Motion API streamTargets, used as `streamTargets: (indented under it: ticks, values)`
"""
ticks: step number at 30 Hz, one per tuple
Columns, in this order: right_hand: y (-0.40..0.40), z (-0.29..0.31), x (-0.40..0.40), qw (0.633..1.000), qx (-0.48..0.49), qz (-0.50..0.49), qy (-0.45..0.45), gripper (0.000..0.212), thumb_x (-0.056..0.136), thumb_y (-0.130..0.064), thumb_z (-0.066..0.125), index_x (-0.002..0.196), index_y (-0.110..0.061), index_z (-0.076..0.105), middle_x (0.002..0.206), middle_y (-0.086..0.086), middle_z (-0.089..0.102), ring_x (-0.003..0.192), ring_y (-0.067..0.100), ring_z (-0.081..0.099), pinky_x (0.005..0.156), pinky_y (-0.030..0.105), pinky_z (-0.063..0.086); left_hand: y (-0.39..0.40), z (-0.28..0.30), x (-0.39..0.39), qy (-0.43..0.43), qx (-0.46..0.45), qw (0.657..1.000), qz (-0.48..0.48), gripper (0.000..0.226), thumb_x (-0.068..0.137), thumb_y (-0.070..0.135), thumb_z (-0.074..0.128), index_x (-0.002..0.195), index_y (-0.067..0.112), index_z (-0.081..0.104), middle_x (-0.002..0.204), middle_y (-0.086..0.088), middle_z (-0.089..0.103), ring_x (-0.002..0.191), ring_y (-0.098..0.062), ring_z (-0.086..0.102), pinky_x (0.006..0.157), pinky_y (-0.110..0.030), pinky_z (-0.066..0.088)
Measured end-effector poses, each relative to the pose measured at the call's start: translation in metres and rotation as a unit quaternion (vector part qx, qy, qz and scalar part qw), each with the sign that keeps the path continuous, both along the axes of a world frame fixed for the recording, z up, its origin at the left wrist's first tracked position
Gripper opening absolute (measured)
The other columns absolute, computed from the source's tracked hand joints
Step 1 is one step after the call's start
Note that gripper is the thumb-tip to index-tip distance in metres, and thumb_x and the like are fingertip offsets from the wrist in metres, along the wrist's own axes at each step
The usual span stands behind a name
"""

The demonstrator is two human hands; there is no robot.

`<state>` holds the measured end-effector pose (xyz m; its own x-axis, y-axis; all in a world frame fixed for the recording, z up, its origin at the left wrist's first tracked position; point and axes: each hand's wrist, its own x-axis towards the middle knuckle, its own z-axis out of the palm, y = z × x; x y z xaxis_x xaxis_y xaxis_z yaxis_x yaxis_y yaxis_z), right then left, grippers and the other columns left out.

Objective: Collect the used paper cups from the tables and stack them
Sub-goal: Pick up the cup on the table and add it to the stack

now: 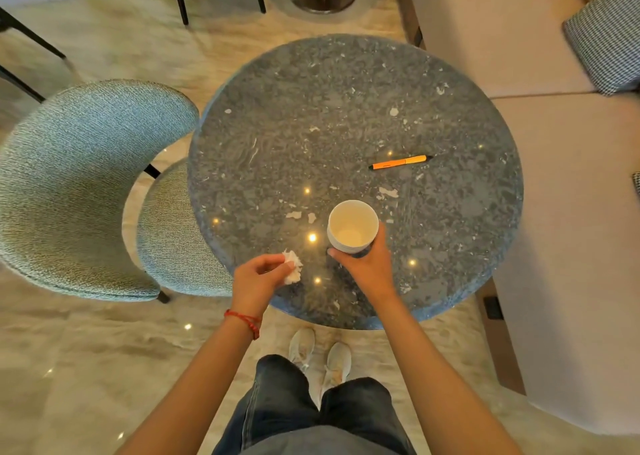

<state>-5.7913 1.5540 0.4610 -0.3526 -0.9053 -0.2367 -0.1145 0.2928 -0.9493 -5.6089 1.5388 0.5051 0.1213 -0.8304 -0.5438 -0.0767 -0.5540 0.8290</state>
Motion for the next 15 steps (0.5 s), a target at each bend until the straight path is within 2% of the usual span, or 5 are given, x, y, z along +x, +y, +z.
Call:
streamTargets:
  ticks: [2,5,11,15]
  values:
    - [0.000,0.000,0.001,1.000,-0.001,-0.018,0.001,0.083,0.065,-0.020,0.086,0.129,-0.033,0.036,0.119,-0.018,0.051,0.106,-0.010,0.051,0.081,0.006,0.045,-0.001,0.000,-0.001,-0.002,-0.001,1.000,-0.005,0.012,0.075,0.002,0.072,0.082,0.010,0.067,0.072,0.001,0.065,0.052,0.006,0.061,0.050,-0.008,0.048]
    - [0.004,0.001,0.000,0.999,0.000,-0.044,0.000,0.078,0.064,-0.020,0.086,0.125,-0.032,0.038,0.113,-0.024,0.051,0.099,-0.023,0.048,0.076,0.000,0.042,-0.004,0.001,-0.003,-0.005,-0.003,1.000,-0.020,0.013,0.075,0.003,0.072,0.086,0.007,0.068,0.072,0.001,0.065,0.053,0.006,0.061,0.051,-0.008,0.049]
    - [0.027,0.007,-0.009,0.994,0.008,-0.109,-0.010,0.073,0.064,-0.023,0.085,0.121,-0.031,0.040,0.109,-0.027,0.052,0.096,-0.022,0.051,0.073,0.002,0.045,-0.011,0.004,-0.018,0.003,-0.013,0.997,-0.081,0.018,0.075,0.005,0.072,0.092,0.004,0.068,0.076,-0.002,0.066,0.062,-0.002,0.062,0.054,-0.008,0.050]
    - [0.052,0.016,-0.020,0.985,0.003,-0.175,-0.002,0.069,0.063,-0.018,0.086,0.111,-0.038,0.041,0.107,-0.024,0.054,0.094,-0.023,0.051,0.069,0.001,0.044,-0.013,0.009,-0.041,0.010,-0.023,0.988,-0.150,0.017,0.075,0.006,0.072,0.091,0.006,0.068,0.075,-0.001,0.065,0.054,0.005,0.061,0.052,-0.008,0.048]
